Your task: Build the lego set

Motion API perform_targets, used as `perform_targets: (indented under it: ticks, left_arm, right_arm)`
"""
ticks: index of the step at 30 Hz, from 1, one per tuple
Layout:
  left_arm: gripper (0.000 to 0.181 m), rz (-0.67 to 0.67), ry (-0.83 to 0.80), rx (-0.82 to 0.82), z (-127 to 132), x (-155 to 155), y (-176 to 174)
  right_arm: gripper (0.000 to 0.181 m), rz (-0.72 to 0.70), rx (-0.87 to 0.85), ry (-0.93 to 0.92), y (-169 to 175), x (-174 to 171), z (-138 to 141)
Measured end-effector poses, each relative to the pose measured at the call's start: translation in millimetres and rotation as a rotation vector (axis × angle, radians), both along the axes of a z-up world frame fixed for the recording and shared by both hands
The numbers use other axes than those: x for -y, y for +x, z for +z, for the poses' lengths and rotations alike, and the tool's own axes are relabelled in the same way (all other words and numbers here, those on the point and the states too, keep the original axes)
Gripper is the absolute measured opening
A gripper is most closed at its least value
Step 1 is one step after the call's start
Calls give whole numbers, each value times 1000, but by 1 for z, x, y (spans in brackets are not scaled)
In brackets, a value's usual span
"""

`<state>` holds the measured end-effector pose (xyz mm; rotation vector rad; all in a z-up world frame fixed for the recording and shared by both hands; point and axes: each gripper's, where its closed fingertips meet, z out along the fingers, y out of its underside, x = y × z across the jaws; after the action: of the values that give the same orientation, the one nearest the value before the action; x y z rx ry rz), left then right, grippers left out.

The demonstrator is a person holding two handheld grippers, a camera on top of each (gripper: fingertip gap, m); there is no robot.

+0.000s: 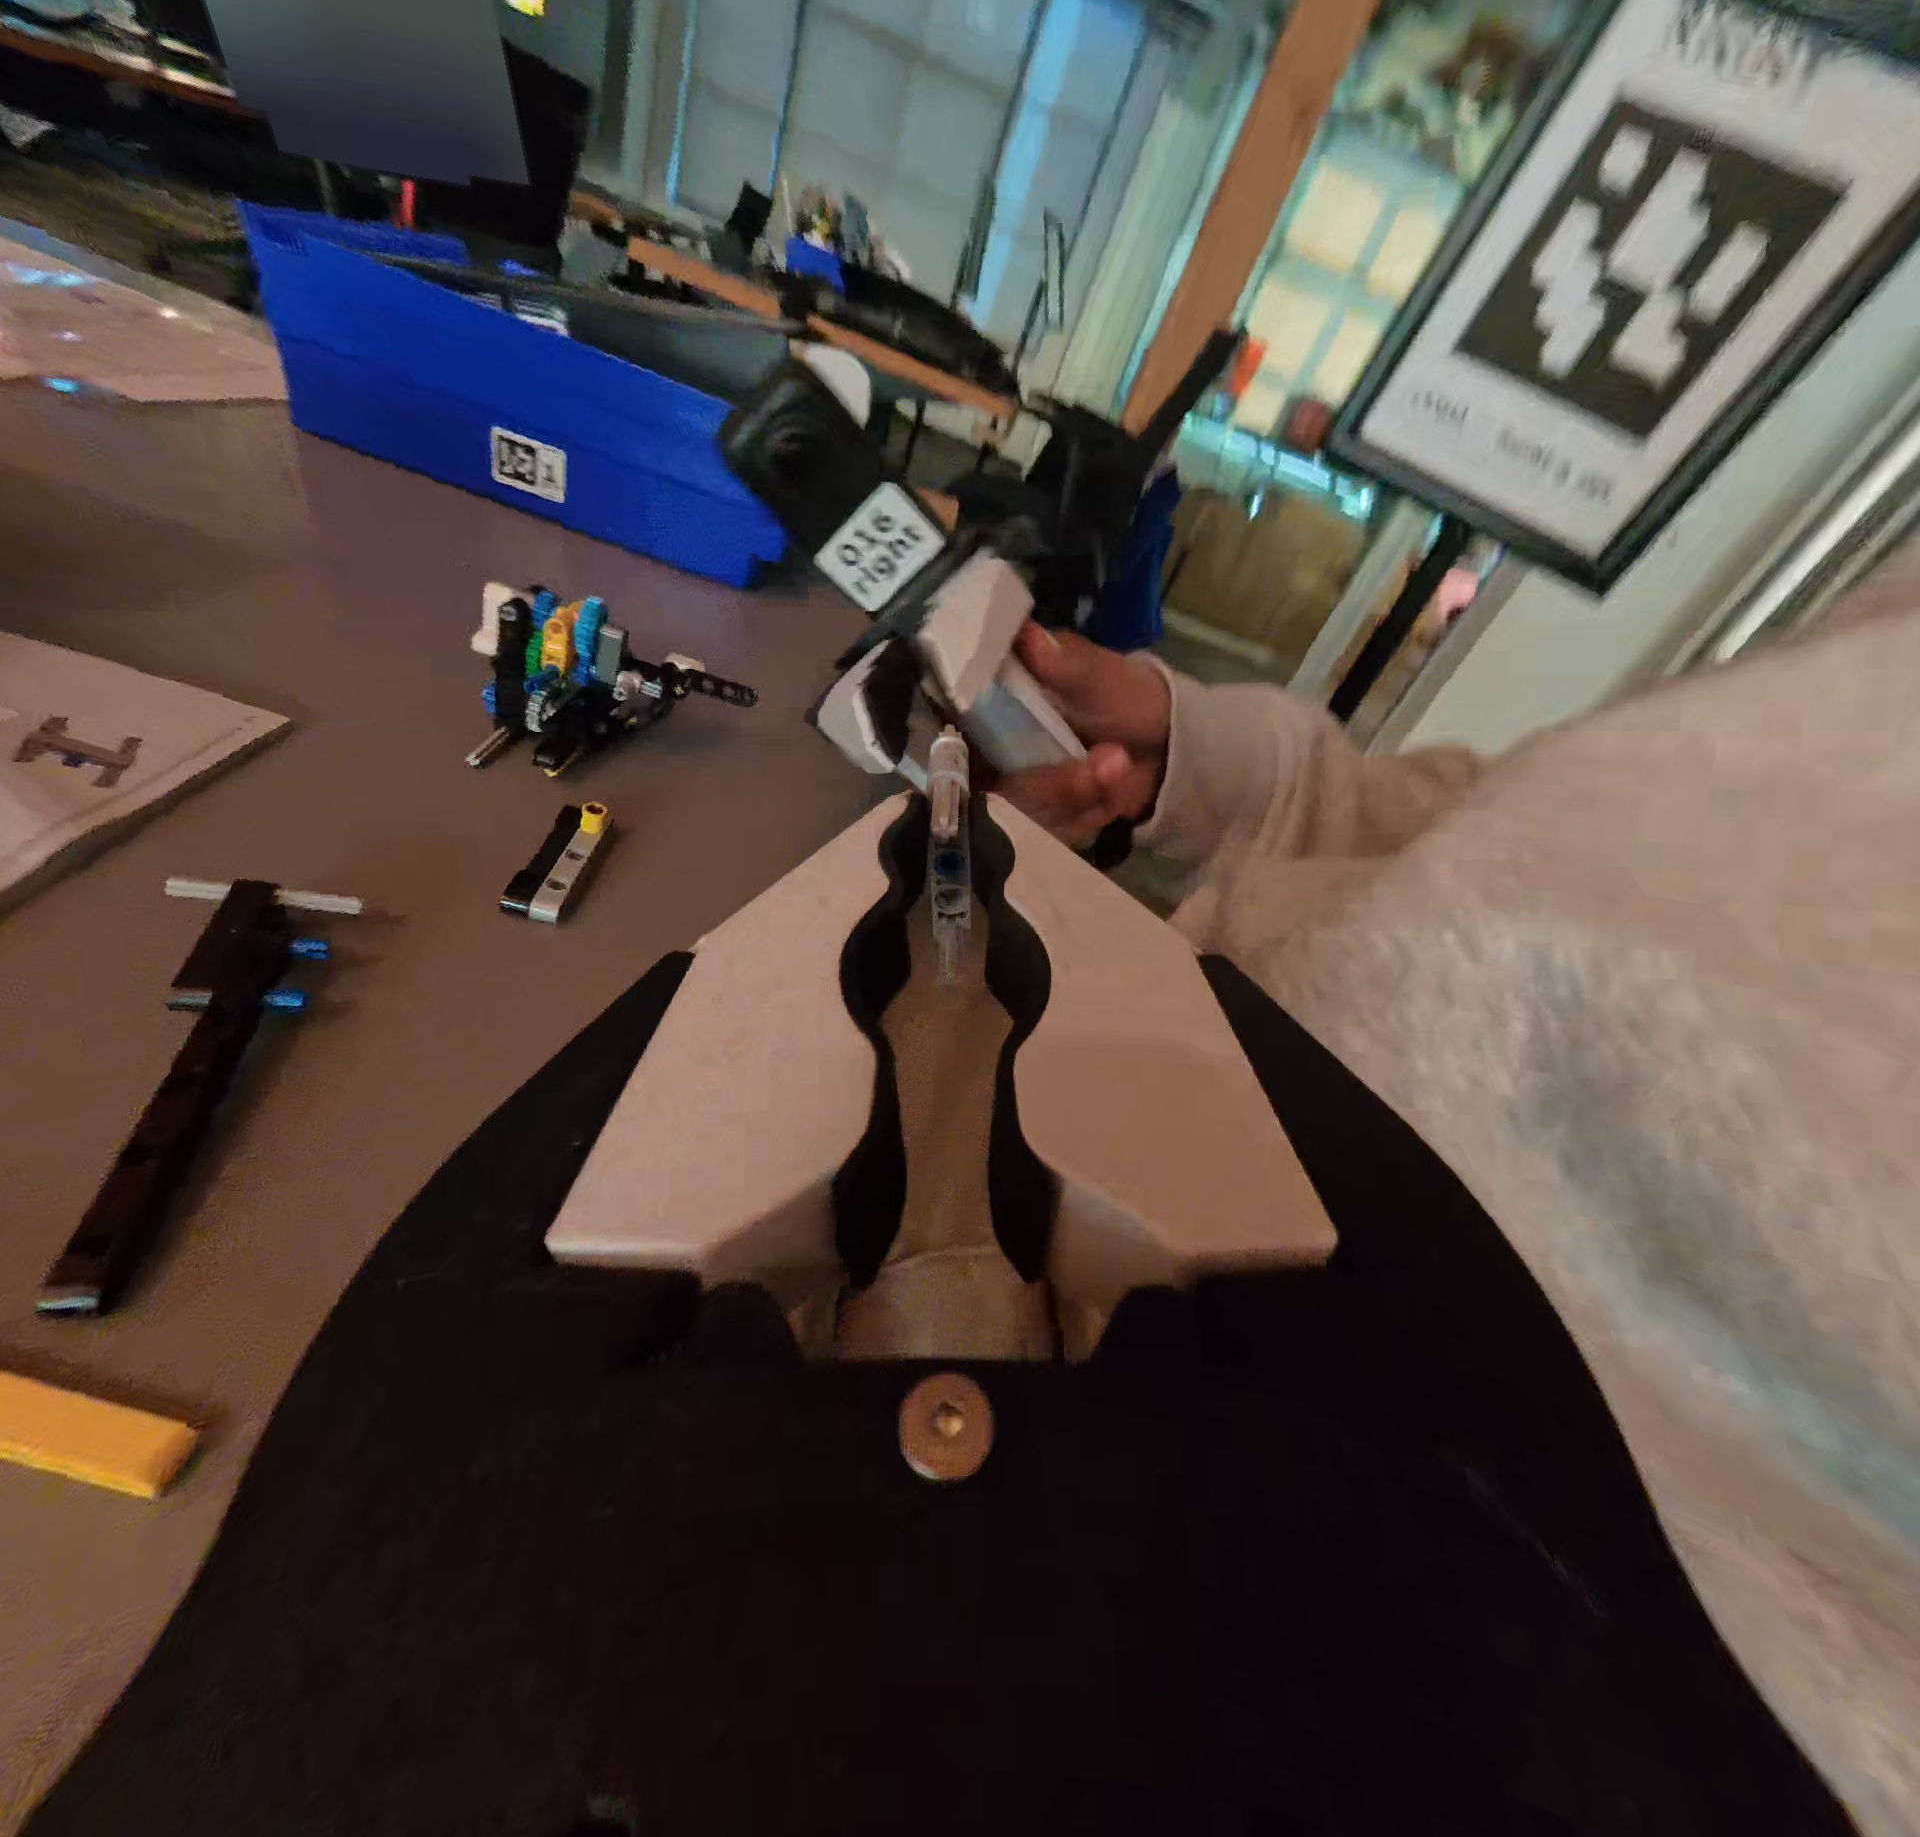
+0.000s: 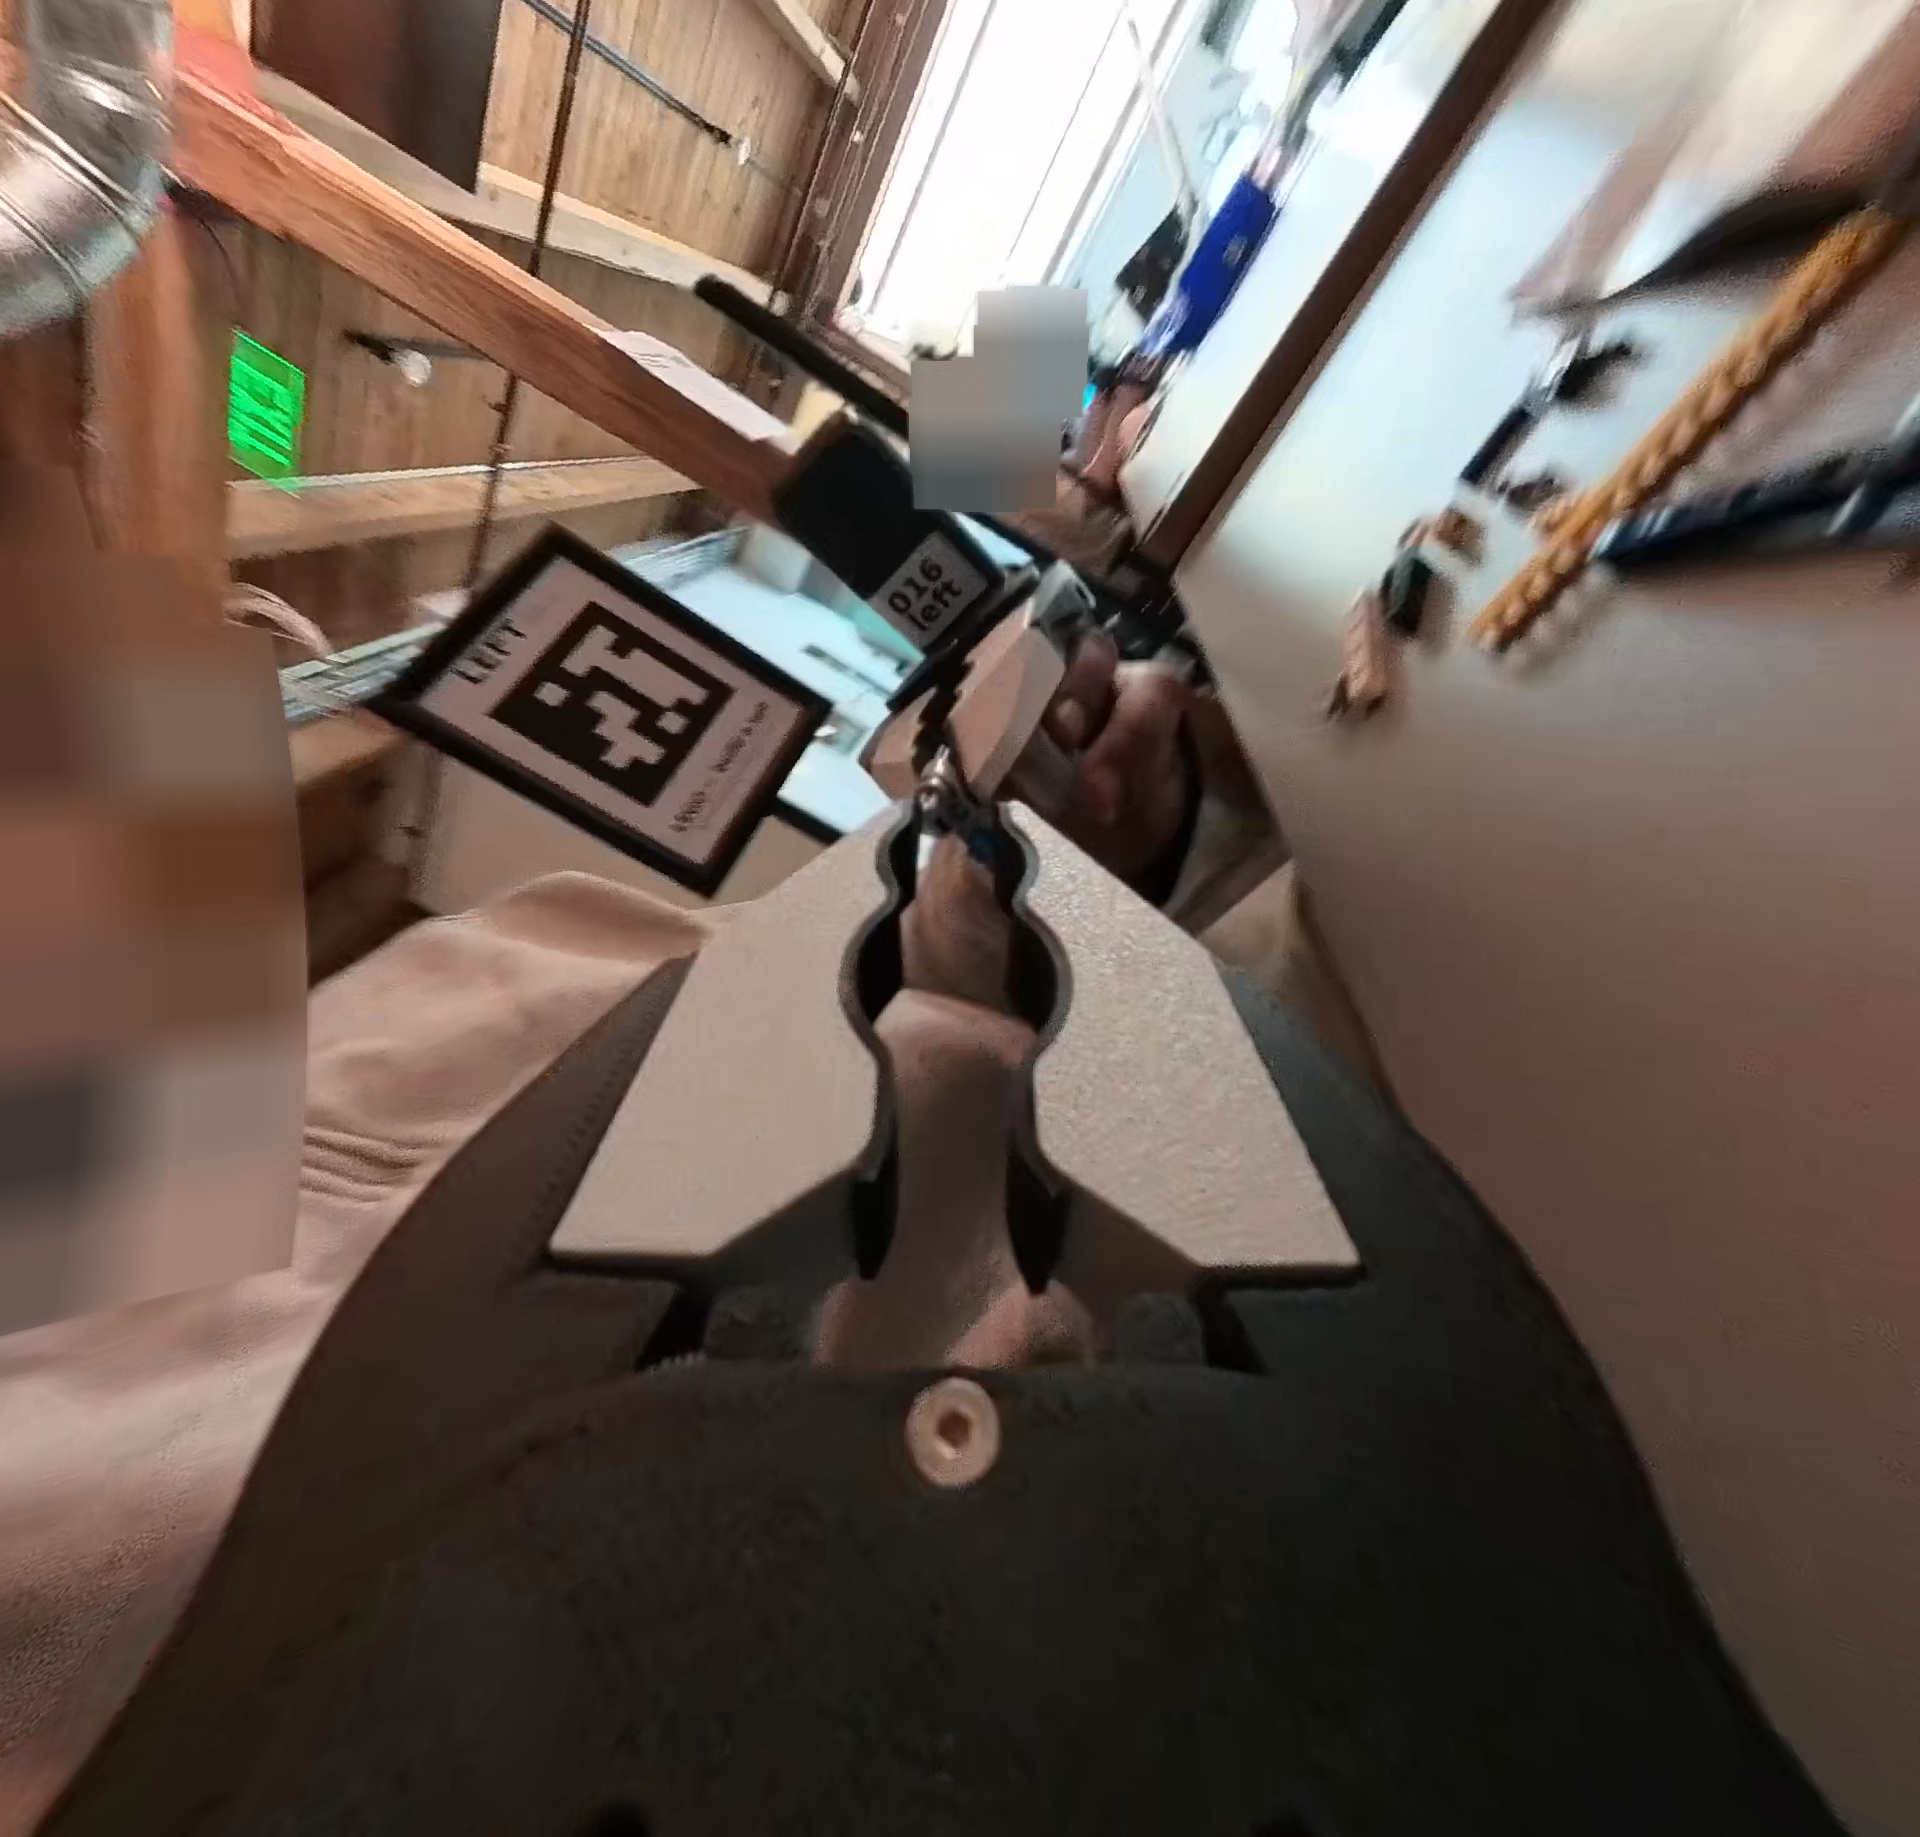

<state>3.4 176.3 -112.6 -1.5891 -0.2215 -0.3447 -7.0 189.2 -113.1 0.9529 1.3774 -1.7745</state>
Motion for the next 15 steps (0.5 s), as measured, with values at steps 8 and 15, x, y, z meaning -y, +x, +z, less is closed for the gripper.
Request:
perform_targets:
  ticks: [8,15]
  left_arm:
    - [3,20,126,288,11,12,-16]
    - [5,15,96,292,6,6,-10]
  right_arm:
    - [45,-281,-489,226,-12,-4,16]
    - [33,-262,-472,170,-7,8,12]
